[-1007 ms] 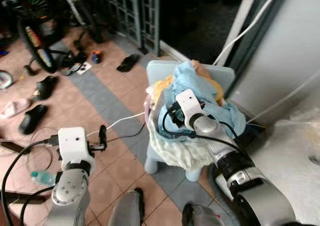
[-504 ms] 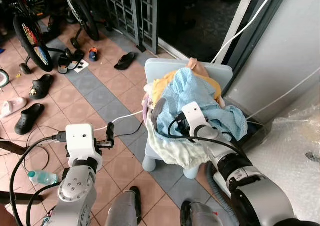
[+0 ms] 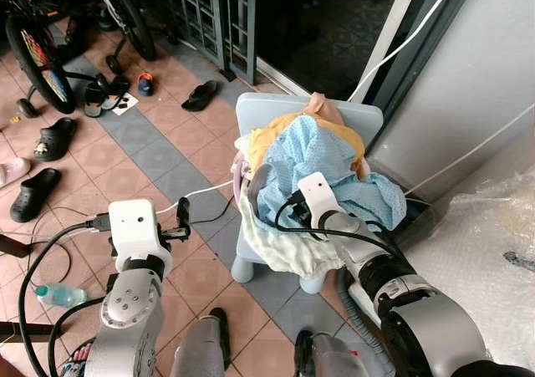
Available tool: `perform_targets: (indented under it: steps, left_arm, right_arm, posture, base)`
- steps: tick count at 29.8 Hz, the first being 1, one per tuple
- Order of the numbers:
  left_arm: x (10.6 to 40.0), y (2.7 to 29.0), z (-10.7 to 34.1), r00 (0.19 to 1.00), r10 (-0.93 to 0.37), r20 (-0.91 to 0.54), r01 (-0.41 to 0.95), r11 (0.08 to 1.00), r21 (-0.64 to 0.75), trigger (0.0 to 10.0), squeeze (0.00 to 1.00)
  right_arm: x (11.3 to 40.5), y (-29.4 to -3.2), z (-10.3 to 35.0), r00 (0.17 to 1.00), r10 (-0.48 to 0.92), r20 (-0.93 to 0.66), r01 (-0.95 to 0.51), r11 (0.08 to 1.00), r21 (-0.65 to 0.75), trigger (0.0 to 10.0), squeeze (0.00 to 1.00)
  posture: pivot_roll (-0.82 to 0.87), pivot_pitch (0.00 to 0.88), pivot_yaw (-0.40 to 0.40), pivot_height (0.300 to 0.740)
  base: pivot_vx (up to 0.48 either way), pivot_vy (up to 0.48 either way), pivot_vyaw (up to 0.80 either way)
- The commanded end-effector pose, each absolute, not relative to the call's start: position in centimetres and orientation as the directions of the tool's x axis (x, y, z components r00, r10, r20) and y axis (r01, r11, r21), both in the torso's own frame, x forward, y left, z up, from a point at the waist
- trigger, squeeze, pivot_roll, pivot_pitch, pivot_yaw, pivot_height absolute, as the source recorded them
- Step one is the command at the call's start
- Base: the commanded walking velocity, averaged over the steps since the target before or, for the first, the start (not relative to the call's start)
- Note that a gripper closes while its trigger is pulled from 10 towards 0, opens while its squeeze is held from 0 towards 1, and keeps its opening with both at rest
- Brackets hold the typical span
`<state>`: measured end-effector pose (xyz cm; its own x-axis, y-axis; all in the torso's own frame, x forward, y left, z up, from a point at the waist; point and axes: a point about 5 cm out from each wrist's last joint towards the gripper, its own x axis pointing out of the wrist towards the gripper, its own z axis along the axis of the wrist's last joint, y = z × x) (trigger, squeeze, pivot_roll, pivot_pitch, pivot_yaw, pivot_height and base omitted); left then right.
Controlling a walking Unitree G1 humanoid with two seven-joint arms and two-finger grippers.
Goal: Clothes washing
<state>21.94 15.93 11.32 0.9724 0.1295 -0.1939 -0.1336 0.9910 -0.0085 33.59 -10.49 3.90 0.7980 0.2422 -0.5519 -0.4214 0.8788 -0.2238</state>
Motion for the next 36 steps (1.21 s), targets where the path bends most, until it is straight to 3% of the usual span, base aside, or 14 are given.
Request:
perform_targets:
  steps: [1,9,11,16,25,31,36]
  left_arm:
    - [21.9,16.0,11.1,0.97,0.137,-0.203,-0.139,0.99,0.003,10.0,0.0]
    - [22.6,16.1,11.2,0.971,0.139,-0.196,-0.139,0.99,0.015,10.0,0.0]
    - [23.3,15.9,11.4,0.975,0.142,-0.169,-0.14,0.99,0.024,10.0,0.0]
    - [24.1,15.6,11.2,0.98,0.102,-0.169,-0.097,0.994,0.04,10.0,0.0]
    - [25.9,15.3,11.4,0.988,0.067,-0.138,-0.06,0.997,0.058,10.0,0.0]
    - [26.0,14.3,10.9,0.991,0.043,-0.13,-0.038,0.999,0.034,10.0,0.0]
    - [26.4,13.6,10.1,0.989,-0.024,-0.145,0.03,0.999,0.04,10.0,0.0]
  right_arm:
    - [33.0,-10.5,3.0,0.766,0.249,-0.593,-0.444,0.872,-0.207,0.0,0.0]
    - [33.2,-10.6,3.2,0.745,0.29,-0.601,-0.452,0.882,-0.135,0.0,0.0]
    - [34.8,-10.6,5.8,0.809,0.358,-0.466,-0.456,0.883,-0.113,0.0,0.0]
    - [36.3,-11.1,9.7,0.825,0.474,-0.309,-0.531,0.836,-0.136,0.0,0.0]
    - [34.4,-12.2,12.9,0.836,0.541,-0.086,-0.548,0.832,-0.091,0.0,0.0]
    - [29.9,-12.9,14.0,0.916,0.372,0.15,-0.369,0.928,-0.045,0.0,0.0]
    - [28.1,-13.0,13.3,0.963,0.226,0.147,-0.233,0.972,0.032,0.0,0.0]
  posture:
    - [0.13,0.195,-0.048,0.74]
    - [0.13,0.171,-0.045,0.74]
    - [0.1,0.144,-0.041,0.74]
    - [0.07,0.093,-0.007,0.74]
    - [0.02,0.022,0.045,0.74]
    - [-0.01,0.0,0.073,0.74]
    - [-0.04,0.0,0.087,0.74]
  base:
    - [0.0,0.0,0.0]
    - [0.0,0.0,0.0]
    - [0.0,0.0,0.0]
    - [0.0,0.0,0.0]
    - [0.0,0.0,0.0]
    - [0.0,0.0,0.0]
    - [0.0,0.0,0.0]
